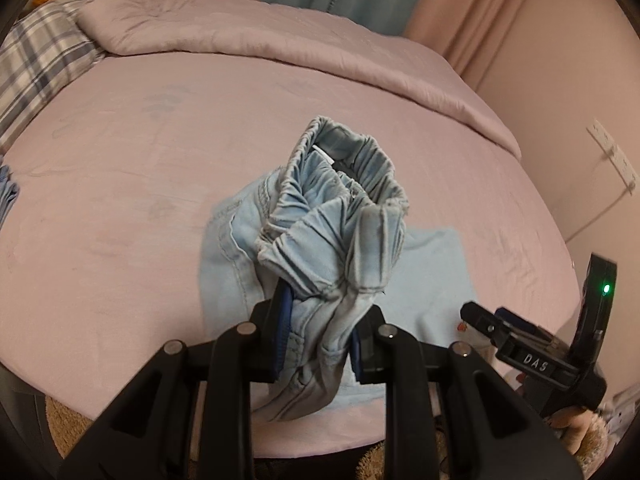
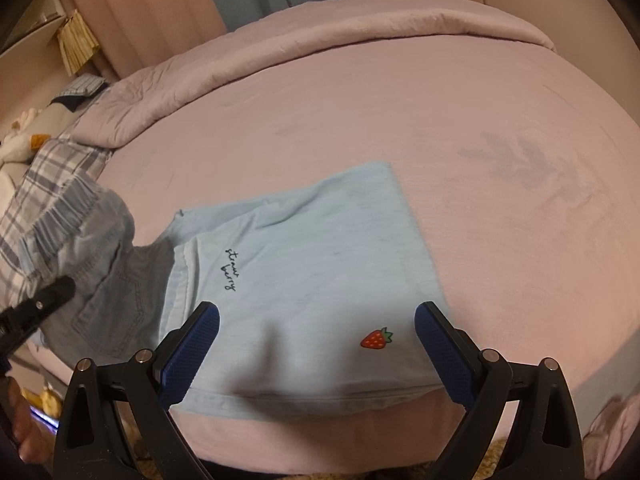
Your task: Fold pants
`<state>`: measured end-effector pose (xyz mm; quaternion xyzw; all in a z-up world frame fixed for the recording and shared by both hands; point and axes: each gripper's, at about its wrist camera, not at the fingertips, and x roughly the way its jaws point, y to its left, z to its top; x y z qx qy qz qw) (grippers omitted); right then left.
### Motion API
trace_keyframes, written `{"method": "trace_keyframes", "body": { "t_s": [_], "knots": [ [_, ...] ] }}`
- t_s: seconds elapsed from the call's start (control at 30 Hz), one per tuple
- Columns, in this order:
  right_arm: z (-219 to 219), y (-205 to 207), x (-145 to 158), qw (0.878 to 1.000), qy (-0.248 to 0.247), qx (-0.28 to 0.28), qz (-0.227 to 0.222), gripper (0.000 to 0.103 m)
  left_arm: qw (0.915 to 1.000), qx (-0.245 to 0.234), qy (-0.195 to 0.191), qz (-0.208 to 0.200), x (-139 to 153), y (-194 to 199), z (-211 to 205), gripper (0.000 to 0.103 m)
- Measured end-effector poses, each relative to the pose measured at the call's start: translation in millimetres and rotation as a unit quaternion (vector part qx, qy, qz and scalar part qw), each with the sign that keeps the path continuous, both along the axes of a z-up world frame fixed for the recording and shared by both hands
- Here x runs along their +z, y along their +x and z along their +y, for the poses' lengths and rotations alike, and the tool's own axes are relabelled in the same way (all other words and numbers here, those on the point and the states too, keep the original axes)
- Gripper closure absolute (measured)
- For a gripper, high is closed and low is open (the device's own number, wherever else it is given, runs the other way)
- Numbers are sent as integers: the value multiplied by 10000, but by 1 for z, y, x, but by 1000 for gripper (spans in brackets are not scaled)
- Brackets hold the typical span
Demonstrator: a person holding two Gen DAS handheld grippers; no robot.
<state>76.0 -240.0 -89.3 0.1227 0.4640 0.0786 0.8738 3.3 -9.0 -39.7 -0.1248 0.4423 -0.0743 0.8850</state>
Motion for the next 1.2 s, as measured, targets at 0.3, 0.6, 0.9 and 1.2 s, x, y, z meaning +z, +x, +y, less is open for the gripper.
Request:
{"method": "trace_keyframes", "body": {
  "t_s": [0.3,0.6,0.9,1.2],
  "knots": [
    [-11,-2,-3,9997,168,-155,63,5,9970,-634,86,424,-32,17,-41,79],
    [-19,-4,-5,9990,292,-294,161,5,9941,-783,17,752,-57,38,-58,77],
    [-17,-4,-10,9976,591,-212,280,5,9908,-1023,-442,765,-50,40,-51,28],
    [-3,3,-4,9962,808,164,289,2,9978,-329,-370,438,-26,18,-5,19]
  ]
}}
